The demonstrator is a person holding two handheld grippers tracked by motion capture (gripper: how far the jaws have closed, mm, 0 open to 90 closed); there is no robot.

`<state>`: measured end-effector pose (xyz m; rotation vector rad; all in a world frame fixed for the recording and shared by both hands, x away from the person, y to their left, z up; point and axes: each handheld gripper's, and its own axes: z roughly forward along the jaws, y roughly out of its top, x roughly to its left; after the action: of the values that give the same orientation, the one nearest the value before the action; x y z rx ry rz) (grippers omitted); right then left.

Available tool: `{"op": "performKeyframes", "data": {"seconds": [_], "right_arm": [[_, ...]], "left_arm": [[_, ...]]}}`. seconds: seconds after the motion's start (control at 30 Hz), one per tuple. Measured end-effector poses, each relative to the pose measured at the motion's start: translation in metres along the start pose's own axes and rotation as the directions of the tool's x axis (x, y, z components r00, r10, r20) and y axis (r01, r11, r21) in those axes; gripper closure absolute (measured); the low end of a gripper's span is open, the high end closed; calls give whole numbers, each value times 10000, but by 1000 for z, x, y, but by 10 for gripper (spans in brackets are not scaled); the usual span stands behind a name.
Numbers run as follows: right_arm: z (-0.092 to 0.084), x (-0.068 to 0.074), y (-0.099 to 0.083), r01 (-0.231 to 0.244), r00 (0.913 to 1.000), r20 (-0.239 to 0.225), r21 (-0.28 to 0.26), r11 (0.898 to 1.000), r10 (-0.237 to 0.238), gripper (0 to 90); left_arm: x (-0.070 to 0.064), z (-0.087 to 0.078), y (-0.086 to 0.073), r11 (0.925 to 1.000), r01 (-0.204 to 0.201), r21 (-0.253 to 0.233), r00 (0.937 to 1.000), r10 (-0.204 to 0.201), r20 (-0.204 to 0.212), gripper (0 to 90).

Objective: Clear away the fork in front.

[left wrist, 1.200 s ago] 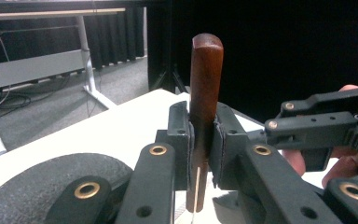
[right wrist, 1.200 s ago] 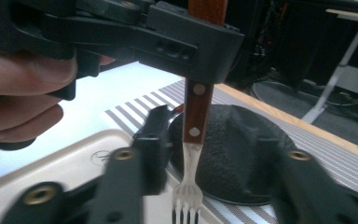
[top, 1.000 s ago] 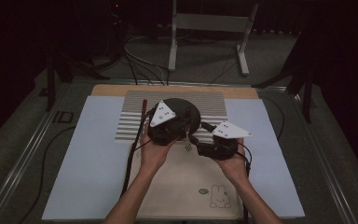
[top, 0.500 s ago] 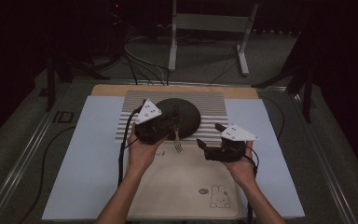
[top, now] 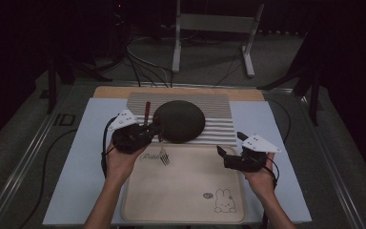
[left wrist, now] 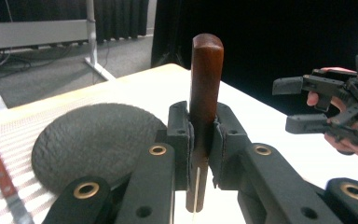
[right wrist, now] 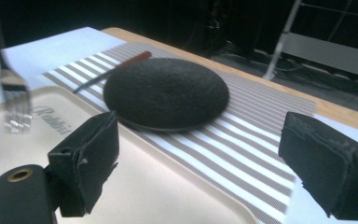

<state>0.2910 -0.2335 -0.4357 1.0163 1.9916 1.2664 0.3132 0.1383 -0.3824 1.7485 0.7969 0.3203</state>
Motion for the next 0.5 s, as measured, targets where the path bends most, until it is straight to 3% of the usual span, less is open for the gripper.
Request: {"op": "performKeyframes", "data": {"seconds": [0.17,0.5], "right_arm": [[-8,-6,-9,-119,9997,224,84,9999,117,123],[-17,-16,-22,-387,9978,552,268,9989,371,125]], "left_arm": [[5,-14,-12,9993,126,351,9999,-124,-64,801],[8,-30,-39,9947,489,910,9985,-511,221,802]]}}
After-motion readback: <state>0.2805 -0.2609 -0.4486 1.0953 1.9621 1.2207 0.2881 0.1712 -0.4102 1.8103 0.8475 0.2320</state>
